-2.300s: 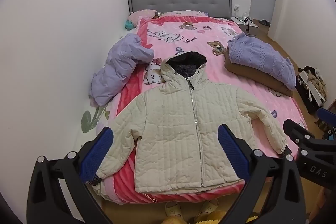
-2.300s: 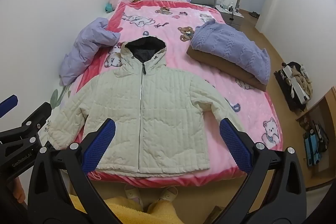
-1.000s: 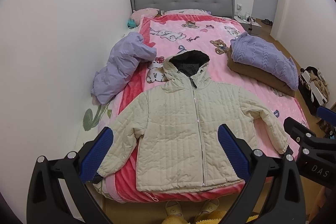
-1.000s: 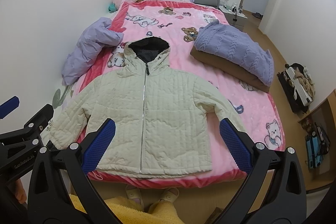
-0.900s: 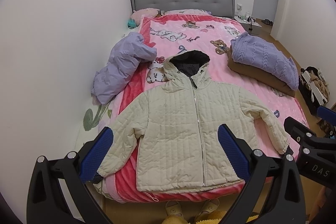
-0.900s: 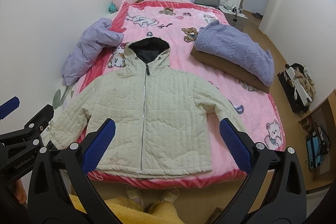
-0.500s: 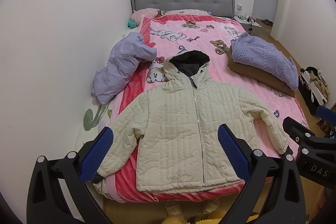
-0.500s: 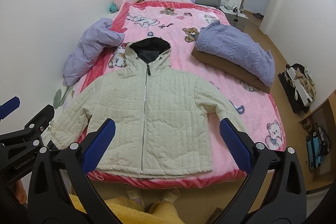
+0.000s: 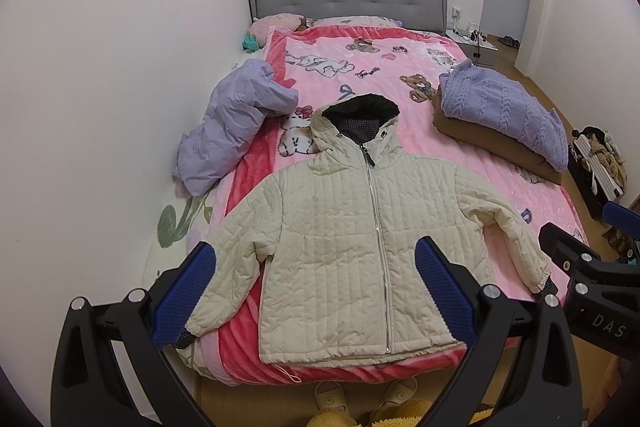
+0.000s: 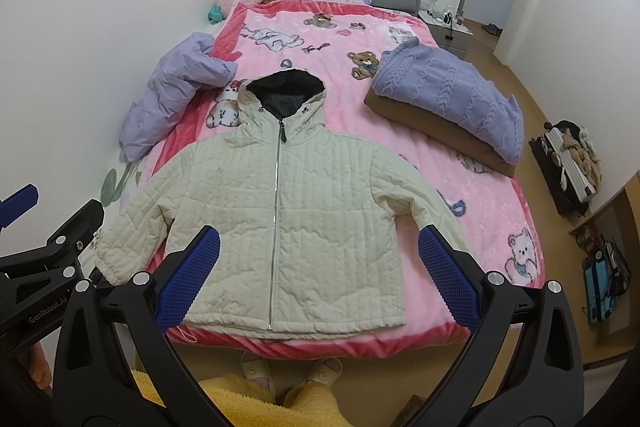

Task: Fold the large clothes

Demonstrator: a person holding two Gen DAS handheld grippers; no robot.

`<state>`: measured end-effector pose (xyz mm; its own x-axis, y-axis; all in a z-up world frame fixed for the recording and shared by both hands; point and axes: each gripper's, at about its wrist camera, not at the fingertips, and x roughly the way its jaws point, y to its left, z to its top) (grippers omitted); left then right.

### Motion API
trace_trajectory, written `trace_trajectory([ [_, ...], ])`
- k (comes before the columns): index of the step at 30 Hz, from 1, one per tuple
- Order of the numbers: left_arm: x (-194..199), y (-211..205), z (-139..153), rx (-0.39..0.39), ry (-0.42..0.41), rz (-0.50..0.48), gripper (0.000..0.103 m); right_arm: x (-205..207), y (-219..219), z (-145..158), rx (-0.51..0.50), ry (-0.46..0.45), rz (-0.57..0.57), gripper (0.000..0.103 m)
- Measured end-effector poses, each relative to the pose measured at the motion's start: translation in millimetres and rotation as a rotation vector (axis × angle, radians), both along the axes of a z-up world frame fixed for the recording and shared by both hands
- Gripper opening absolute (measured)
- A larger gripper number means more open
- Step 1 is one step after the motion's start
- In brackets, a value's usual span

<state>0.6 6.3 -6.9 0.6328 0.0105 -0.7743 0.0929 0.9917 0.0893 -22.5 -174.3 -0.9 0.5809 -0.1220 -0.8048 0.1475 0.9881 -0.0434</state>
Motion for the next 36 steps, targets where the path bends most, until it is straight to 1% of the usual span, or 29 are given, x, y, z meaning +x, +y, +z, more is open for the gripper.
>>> trace_trajectory([
  [3,-1.2,0.2,-2.1,0.001,0.002,-0.004,0.098,-0.3,4.3,-7.2,0.016,0.001,-0.019,0.095],
  [5,-0.6,-1.8,-6.7,0.007,0.000,-0.014,0.098,1.5,-2.8,-12.6,0.033,0.007,-0.045,0.095],
  [8,1.8,-10.9,-15.2,0.052,-0.029,-0.041,0.098,2.8,-13.6,-22.2,0.051,0.019,-0.098,0.095],
  [10,6.0,-18.7,-22.5,0.072,-0.044,-0.068,0.098,1.6,-20.3,-30.0,0.061,0.011,-0.127,0.095],
  [12,12.8,-23.8,-28.3,0.055,-0.031,-0.096,0.098,-0.8,-32.0,-38.1,0.089,-0.033,-0.159,0.095],
  [14,18.8,-30.9,-38.8,0.008,-0.009,-0.142,0.098,-4.5,-46.7,-50.0,0.133,-0.077,-0.214,0.095],
  [15,20.8,-37.2,-47.1,-0.005,-0.015,-0.169,0.098,-6.4,-57.4,-58.5,0.170,-0.092,-0.236,0.095],
  [17,24.0,-52.0,-60.9,0.013,-0.032,-0.220,0.098,-8.3,-80.0,-78.4,0.258,-0.088,-0.272,0.095],
  [18,26.5,-62.5,-69.4,0.028,-0.033,-0.253,0.098,-9.3,-92.6,-89.3,0.274,-0.075,-0.303,0.095],
  [19,30.0,-71.6,-75.6,0.040,-0.026,-0.277,0.098,-12.3,-109.0,-104.1,0.262,-0.053,-0.355,0.095],
  [20,34.0,-85.6,-85.7,0.044,-0.009,-0.314,0.098,-14.5,-120.3,-114.2,0.248,-0.039,-0.386,0.095],
  [21,37.3,-93.0,-90.5,0.043,-0.001,-0.330,0.098,-17.6,-138.1,-128.9,0.240,-0.023,-0.423,0.095],
  [23,44.1,-119.1,-107.6,0.039,0.010,-0.369,0.098,-25.6,-173.2,-157.1,0.257,-0.003,-0.499,0.095],
  [25,49.5,-140.4,-121.1,0.044,0.022,-0.387,0.098,-35.8,-213.8,-188.7,0.290,0.016,-0.592,0.095],
  [26,54.1,-156.7,-131.4,0.049,0.049,-0.393,0.098,-42.7,-238.8,-208.1,0.322,0.031,-0.647,0.095],
  [28,64.8,-182.0,-147.0,0.056,0.124,-0.395,0.098,-59.6,-289.3,-247.2,0.421,0.039,-0.753,0.095],
  [30,74.2,-206.5,-161.3,0.062,0.181,-0.392,0.098,-77.1,-324.5,-282.1,0.520,0.045,-0.838,0.095],
  [31,77.5,-215.8,-166.0,0.064,0.192,-0.391,0.098,-84.3,-337.3,-296.9,0.569,0.049,-0.868,0.095],
  [33,83.4,-232.3,-177.3,0.072,0.210,-0.393,0.098,-99.8,-361.0,-337.5,0.729,0.041,-0.958,0.095],
  [34,85.8,-242.1,-184.4,0.076,0.221,-0.401,0.098,-107.1,-367.4,-356.1,0.807,0.026,-1.004,0.095],
  [35,87.6,-249.4,-190.8,0.083,0.232,-0.410,0.098,-111.1,-366.9,-368.2,0.861,0.016,-1.040,0.095],
  [36,89.8,-257.7,-200.3,0.098,0.245,-0.424,0.098,-115.4,-368.4,-387.1,0.947,-0.011,-1.082,0.095],
])
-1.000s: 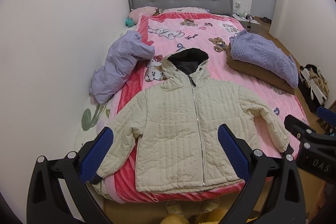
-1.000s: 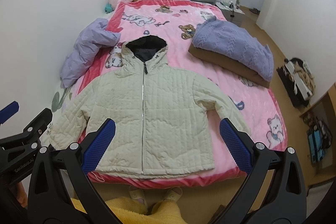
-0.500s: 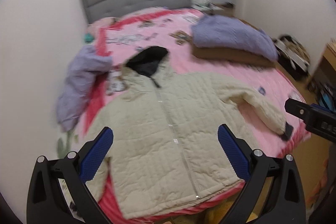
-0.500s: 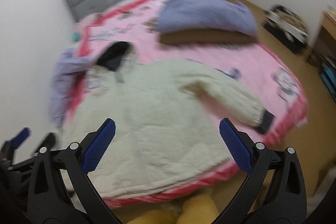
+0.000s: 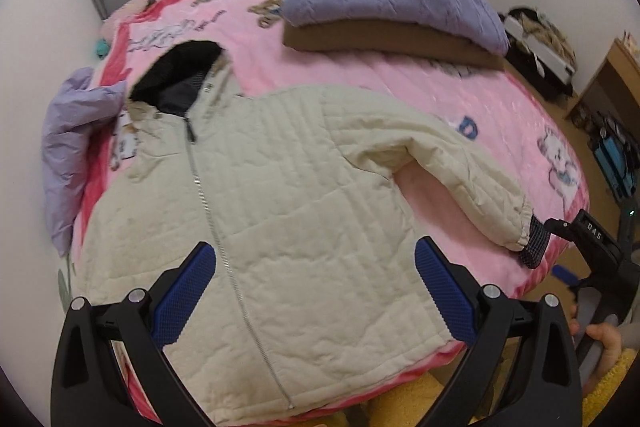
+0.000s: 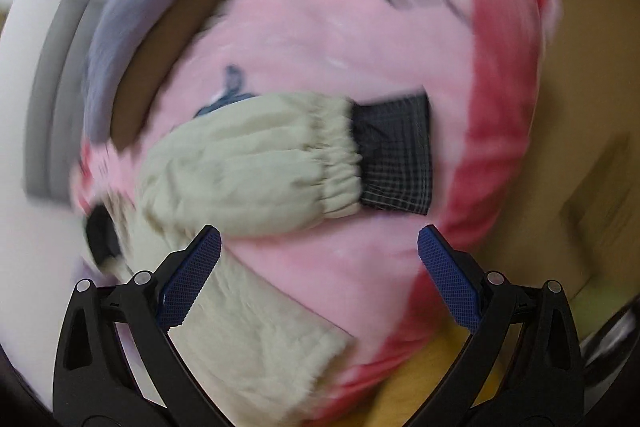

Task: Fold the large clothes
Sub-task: 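Grasp the plaid-lined sleeve cuff with the right gripper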

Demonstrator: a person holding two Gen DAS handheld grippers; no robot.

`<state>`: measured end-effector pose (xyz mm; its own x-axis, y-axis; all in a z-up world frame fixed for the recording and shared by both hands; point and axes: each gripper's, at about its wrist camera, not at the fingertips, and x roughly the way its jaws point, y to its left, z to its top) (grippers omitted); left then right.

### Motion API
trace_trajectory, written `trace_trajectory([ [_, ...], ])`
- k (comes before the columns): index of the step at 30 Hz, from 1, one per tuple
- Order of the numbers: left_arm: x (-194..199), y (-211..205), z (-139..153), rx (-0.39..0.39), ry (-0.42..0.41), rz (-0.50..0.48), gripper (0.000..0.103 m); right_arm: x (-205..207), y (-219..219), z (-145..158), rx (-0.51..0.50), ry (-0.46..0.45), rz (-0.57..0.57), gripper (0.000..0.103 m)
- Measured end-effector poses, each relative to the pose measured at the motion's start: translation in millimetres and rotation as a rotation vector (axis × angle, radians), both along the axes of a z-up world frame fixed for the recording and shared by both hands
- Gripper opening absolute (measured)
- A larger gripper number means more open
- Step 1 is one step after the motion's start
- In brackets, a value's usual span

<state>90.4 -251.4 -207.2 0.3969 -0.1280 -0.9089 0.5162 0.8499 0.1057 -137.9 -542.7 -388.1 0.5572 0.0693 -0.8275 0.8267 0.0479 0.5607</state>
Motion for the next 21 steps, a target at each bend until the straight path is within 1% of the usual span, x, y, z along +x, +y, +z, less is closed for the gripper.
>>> trace_trajectory([
  [2,1.9,-11.1,-14.8,0.031,0.016,-0.025,0.098,-1.7,4.0,-28.2,0.094,-0.076,-0.090,0.094],
  [3,2.5,-14.3,-21.8,0.049,0.024,-0.036,0.098,0.3,6.3,-40.2,0.129,-0.097,-0.124,0.094],
  [4,3.7,-17.9,-29.6,0.065,0.034,-0.049,0.098,2.9,9.4,-50.1,0.154,-0.121,-0.153,0.093],
  [5,4.9,-19.4,-35.1,0.071,0.041,-0.056,0.098,7.3,13.3,-59.3,0.173,-0.149,-0.183,0.089],
  [6,6.1,-19.9,-39.7,0.071,0.048,-0.064,0.098,12.8,16.5,-64.3,0.175,-0.157,-0.203,0.089],
  [9,9.7,-21.1,-49.7,0.075,0.064,-0.082,0.098,23.5,18.2,-65.6,0.135,-0.202,-0.261,0.088],
  [10,12.1,-22.0,-53.8,0.077,0.073,-0.091,0.098,25.2,16.9,-65.0,0.137,-0.229,-0.282,0.084],
  [11,14.6,-22.4,-57.5,0.085,0.082,-0.099,0.098,28.2,16.2,-66.7,0.145,-0.241,-0.314,0.070],
  [12,16.6,-23.5,-60.0,0.088,0.084,-0.103,0.098,30.3,14.9,-68.8,0.150,-0.236,-0.332,0.067],
  [13,18.9,-23.2,-61.7,0.087,0.088,-0.105,0.098,33.3,12.3,-71.1,0.157,-0.234,-0.350,0.066],
  [14,21.0,-22.7,-62.4,0.083,0.090,-0.103,0.098,34.5,10.6,-73.3,0.161,-0.231,-0.365,0.062],
  [15,22.9,-22.0,-62.8,0.078,0.092,-0.101,0.098,35.5,10.2,-73.9,0.164,-0.224,-0.381,0.052],
  [16,25.1,-20.7,-63.7,0.072,0.095,-0.099,0.098,36.8,8.5,-72.2,0.159,-0.221,-0.391,0.046],
  [17,27.3,-19.5,-64.9,0.071,0.096,-0.098,0.098,34.9,7.5,-69.9,0.146,-0.223,-0.394,0.045],
  [19,32.1,-16.2,-69.5,0.074,0.096,-0.087,0.098,41.0,2.8,-50.3,0.083,-0.198,-0.368,0.042],
  [21,38.9,-12.1,-75.7,0.065,0.102,-0.069,0.098,47.4,-5.0,-23.6,-0.020,-0.173,-0.286,0.038],
])
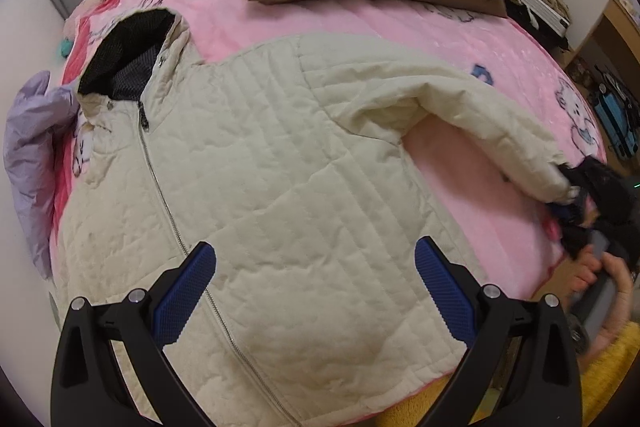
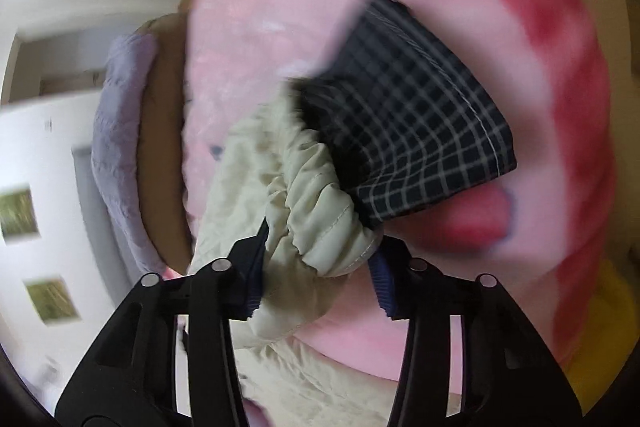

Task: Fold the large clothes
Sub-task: 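Grasp the plaid-lined sleeve cuff with the right gripper, then lift the sleeve with the right gripper and lay it across the jacket front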

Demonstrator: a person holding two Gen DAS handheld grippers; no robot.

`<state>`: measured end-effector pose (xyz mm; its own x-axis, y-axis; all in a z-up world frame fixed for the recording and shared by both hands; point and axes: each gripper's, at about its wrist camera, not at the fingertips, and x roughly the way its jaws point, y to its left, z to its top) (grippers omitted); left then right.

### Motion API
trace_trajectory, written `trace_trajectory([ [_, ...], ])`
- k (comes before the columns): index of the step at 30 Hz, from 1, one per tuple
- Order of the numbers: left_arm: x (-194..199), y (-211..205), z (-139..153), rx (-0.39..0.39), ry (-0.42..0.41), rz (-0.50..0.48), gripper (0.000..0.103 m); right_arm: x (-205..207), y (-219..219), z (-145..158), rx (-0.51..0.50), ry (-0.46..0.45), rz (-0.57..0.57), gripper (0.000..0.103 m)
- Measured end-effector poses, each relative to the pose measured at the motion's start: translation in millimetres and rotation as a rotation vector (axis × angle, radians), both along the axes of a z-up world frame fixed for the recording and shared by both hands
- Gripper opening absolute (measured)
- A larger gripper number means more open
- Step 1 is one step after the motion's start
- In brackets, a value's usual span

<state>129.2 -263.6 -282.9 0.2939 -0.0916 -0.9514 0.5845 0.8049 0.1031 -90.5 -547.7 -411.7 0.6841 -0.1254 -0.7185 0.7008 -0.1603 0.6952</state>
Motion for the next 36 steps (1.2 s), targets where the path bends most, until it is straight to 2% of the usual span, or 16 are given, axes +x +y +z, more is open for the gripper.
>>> trace_trajectory([
  [2,5.9,5.7,-7.0,-0.023,0.006,0.025,0.098,18.9,-7.7,44.7,-0.151,0.003,0.099,0.037],
  [5,12.0,17.4,-16.1,-0.053,0.003,0.069,0.098,58.0,-12.5,123.2,-0.384,-0.074,0.231,0.036],
  [7,15.0,26.5,-23.8,-0.070,0.010,0.092,0.098,92.0,-5.3,170.2,-0.530,-0.109,0.340,0.036],
  [9,17.0,37.9,-32.9,-0.099,0.022,0.120,0.098,145.5,16.2,219.4,-0.709,-0.152,0.517,0.036],
  [12,17.0,53.6,-43.2,-0.130,0.032,0.161,0.098,219.7,57.2,256.9,-0.858,-0.226,0.758,0.035],
  [14,15.1,64.9,-45.3,-0.149,0.027,0.183,0.098,272.3,97.3,266.8,-0.933,-0.279,0.945,0.034],
  [16,11.9,82.1,-40.4,-0.194,-0.008,0.207,0.098,320.6,152.6,261.6,-0.997,-0.296,1.159,0.034],
  [18,9.5,106.5,-34.1,-0.229,-0.055,0.232,0.098,350.8,201.0,244.1,-1.010,-0.321,1.325,0.034],
  [20,10.6,130.3,-34.0,-0.226,-0.079,0.238,0.098,370.5,249.3,216.7,-1.014,-0.315,1.485,0.034],
  [22,12.6,151.3,-37.1,-0.216,-0.088,0.235,0.098,387.7,298.7,177.0,-1.032,-0.247,1.641,0.034],
  [25,11.6,183.8,-47.6,-0.205,-0.069,0.267,0.098,390.7,347.2,127.4,-1.041,-0.131,1.749,0.034],
  [28,7.4,207.1,-57.1,-0.233,-0.052,0.319,0.098,389.3,385.5,76.8,-1.061,0.016,1.845,0.034],
  [31,2.0,220.9,-64.4,-0.274,-0.036,0.341,0.098,386.1,415.4,44.7,-1.075,0.102,1.921,0.034],
  [34,-0.7,221.2,-64.0,-0.281,-0.055,0.322,0.098,388.6,422.4,27.7,-1.044,0.134,1.985,0.046],
  [35,-1.1,220.9,-64.2,-0.275,-0.061,0.318,0.098,390.0,421.5,27.3,-0.972,0.101,2.009,0.053],
  [36,-0.6,221.9,-64.6,-0.274,-0.061,0.318,0.098,386.4,421.6,28.1,-0.946,0.075,2.008,0.057],
])
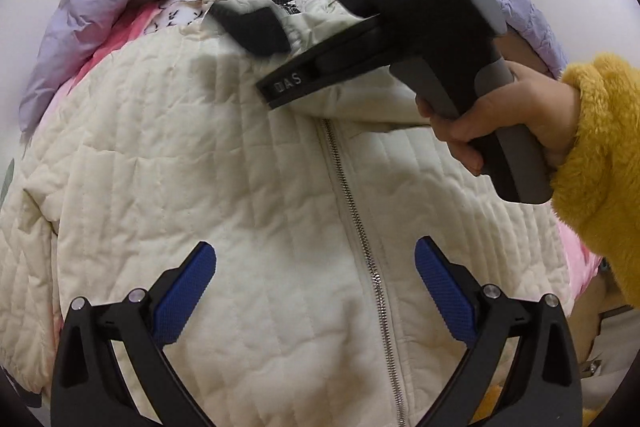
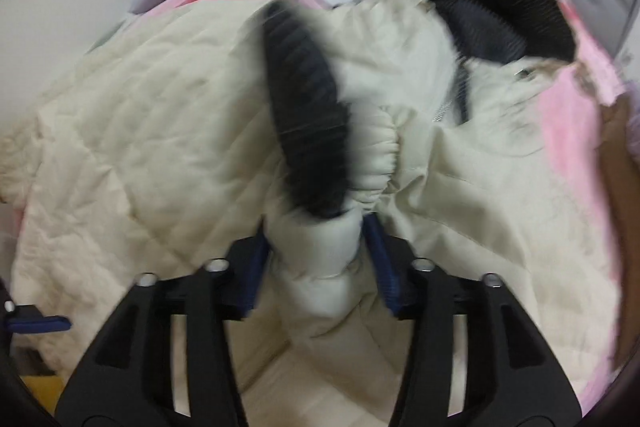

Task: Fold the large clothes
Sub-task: 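Lift the sleeve with the right gripper and lay it across the jacket front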

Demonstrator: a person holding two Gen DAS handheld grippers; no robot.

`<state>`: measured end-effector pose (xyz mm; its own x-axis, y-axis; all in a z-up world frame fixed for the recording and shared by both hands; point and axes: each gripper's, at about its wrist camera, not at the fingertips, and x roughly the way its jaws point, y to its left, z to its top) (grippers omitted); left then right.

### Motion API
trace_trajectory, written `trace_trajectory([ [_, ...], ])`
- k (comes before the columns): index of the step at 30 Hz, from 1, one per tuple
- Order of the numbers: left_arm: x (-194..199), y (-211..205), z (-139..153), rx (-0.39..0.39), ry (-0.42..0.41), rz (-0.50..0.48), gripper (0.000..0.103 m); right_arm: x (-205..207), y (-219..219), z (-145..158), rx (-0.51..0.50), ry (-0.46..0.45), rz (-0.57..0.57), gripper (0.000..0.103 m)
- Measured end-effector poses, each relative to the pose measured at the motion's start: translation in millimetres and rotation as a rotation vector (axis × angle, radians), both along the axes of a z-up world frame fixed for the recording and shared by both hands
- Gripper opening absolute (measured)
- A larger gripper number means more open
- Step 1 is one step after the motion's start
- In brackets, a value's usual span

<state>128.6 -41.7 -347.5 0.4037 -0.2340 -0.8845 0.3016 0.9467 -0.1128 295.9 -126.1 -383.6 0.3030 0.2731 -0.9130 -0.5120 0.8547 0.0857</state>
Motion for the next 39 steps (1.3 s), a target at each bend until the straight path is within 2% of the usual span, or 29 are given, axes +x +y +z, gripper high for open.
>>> trace_trajectory([
  [2,1.6,3.2,1.0,-0.005,0.005,0.007,0.098,-1.8,-3.6,9.8,0.048,0.028,-0.004,0.059],
  [5,11.0,13.5,6.8,-0.026,-0.001,0.036,0.098,-3.9,-29.0,35.9,0.246,0.096,-0.058,0.058],
  [7,23.8,17.5,10.1,-0.033,-0.009,0.052,0.098,-12.8,-60.8,60.9,0.359,0.071,-0.153,0.066],
  [8,33.1,18.8,11.3,-0.035,-0.018,0.059,0.098,-20.6,-71.6,68.7,0.376,0.043,-0.188,0.079],
  [9,45.2,19.1,12.2,-0.038,-0.029,0.063,0.098,-32.5,-87.6,77.9,0.365,-0.009,-0.227,0.085],
  [10,57.1,20.0,11.2,-0.043,-0.032,0.066,0.098,-48.7,-104.8,87.1,0.303,-0.079,-0.259,0.085],
  [12,80.6,19.6,7.3,-0.066,-0.031,0.076,0.098,-72.9,-125.9,88.9,0.155,-0.149,-0.282,0.087],
  [15,126.5,21.7,-13.7,-0.132,0.051,0.127,0.089,-110.7,-156.6,71.4,-0.037,-0.134,-0.269,0.090],
  [18,143.8,25.4,-31.8,-0.227,0.113,0.189,0.089,-136.2,-181.0,44.7,-0.227,-0.135,-0.295,0.087],
  [20,146.9,21.5,-36.4,-0.248,0.127,0.196,0.089,-147.8,-194.8,28.4,-0.357,-0.153,-0.318,0.081],
  [22,146.9,14.7,-39.4,-0.240,0.124,0.199,0.090,-153.4,-203.0,21.4,-0.431,-0.183,-0.318,0.080],
  [25,147.4,9.7,-44.5,-0.227,0.116,0.231,0.092,-158.4,-207.1,14.2,-0.492,-0.207,-0.281,0.075],
  [28,149.8,4.7,-47.7,-0.216,0.109,0.265,0.092,-145.3,-203.1,1.6,-0.556,-0.244,-0.255,0.056],
  [30,151.4,1.7,-49.2,-0.194,0.103,0.276,0.092,-141.3,-201.9,0.0,-0.551,-0.252,-0.226,0.036],
  [32,153.3,-3.9,-48.4,-0.171,0.078,0.287,0.090,-131.9,-197.9,-1.3,-0.592,-0.266,-0.213,0.026],
  [34,154.4,-12.4,-41.0,-0.173,0.053,0.259,0.070,-127.7,-202.7,6.0,-0.583,-0.277,-0.255,0.025],
  [35,155.9,-19.7,-36.3,-0.172,0.045,0.231,0.065,-127.1,-205.4,10.6,-0.570,-0.281,-0.289,0.024],
  [36,157.4,-25.9,-32.7,-0.165,0.039,0.216,0.062,-126.4,-211.3,16.0,-0.556,-0.283,-0.335,0.024],
  [39,164.8,-45.1,-28.9,-0.149,0.053,0.191,0.062,-121.8,-230.6,14.6,-0.530,-0.233,-0.441,0.024],
])
